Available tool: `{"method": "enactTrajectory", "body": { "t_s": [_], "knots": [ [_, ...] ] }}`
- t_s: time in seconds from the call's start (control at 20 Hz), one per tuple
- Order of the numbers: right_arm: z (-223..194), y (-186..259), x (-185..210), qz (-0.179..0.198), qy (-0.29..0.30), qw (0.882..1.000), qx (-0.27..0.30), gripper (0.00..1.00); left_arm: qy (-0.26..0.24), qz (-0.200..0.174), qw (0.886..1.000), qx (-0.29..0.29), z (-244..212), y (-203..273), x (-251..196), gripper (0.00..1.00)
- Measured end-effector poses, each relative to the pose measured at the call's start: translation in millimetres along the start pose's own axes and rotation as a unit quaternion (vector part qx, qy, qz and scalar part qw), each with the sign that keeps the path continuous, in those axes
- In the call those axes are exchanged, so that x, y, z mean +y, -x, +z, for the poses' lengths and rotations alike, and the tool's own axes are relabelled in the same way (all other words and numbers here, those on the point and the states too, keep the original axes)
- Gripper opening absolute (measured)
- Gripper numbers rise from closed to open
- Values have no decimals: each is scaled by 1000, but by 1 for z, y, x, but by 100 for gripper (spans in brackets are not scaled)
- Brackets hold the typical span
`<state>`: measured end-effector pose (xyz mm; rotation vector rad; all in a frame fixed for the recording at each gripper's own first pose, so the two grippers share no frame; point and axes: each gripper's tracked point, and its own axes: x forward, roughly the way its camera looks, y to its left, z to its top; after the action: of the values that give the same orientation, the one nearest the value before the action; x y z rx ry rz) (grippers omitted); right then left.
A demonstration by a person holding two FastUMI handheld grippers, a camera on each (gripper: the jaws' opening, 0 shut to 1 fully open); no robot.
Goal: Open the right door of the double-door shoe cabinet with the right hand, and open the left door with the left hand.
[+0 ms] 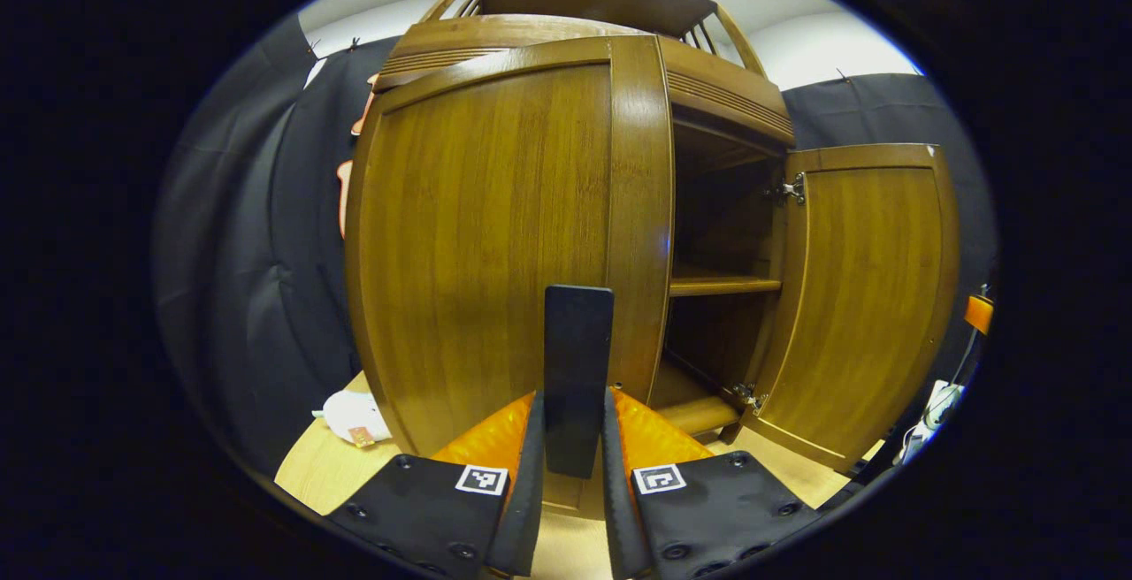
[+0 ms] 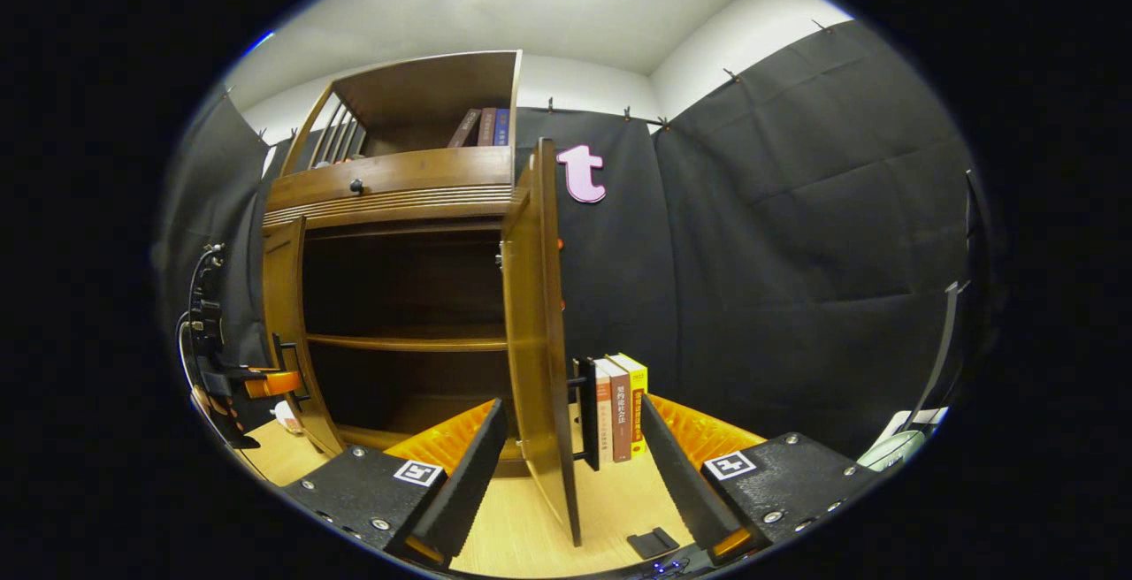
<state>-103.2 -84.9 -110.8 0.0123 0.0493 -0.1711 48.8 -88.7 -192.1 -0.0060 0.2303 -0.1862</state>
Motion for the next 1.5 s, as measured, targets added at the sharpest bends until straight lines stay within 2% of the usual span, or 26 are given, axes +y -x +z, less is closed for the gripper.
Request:
{"method": "enactTrajectory", "body": {
  "t_s": [0.05,0.1,0.15,0.45,0.6,0.65,0.7,0.75,0.9,1.0,1.2,1.25,1.35,1.5],
  "knots": [
    [-3,2,5,6,-3,1000,7,92,-1,0,1000,-1,1,5,3,37],
    [-4,5,10,12,-7,1000,10,92,2,-1,1000,-1,0,12,6,39],
    [-3,6,14,16,-9,1000,8,99,6,-3,1000,-2,1,19,10,41],
    [6,14,30,24,4,1000,-13,98,18,-6,1000,-2,-1,59,35,41],
    [4,17,36,30,1,999,-12,98,20,-9,1000,-1,-8,73,44,34],
    [4,17,37,32,1,999,-12,98,13,-7,1000,1,-8,76,49,28],
    [2,18,39,34,2,999,-11,92,14,-6,1000,-3,-8,81,51,22],
    [1,19,42,37,2,999,-11,92,9,-5,1000,-1,-9,81,52,25],
    [-1,23,49,46,1,999,-12,92,-2,12,1000,-2,-8,89,61,25],
    [-1,24,53,52,-1,999,-14,92,-19,25,1000,-3,-10,96,69,18],
    [1,26,64,65,-3,998,-18,92,-14,47,999,-5,-8,111,94,21],
    [0,27,67,69,-2,997,-19,98,-19,57,998,-6,-8,114,103,21],
    [-1,28,74,76,1,997,-20,98,-30,77,997,-9,-10,120,125,21],
    [1,26,84,83,2,996,-22,98,-28,80,996,-8,-9,127,138,21]
  ]
}}
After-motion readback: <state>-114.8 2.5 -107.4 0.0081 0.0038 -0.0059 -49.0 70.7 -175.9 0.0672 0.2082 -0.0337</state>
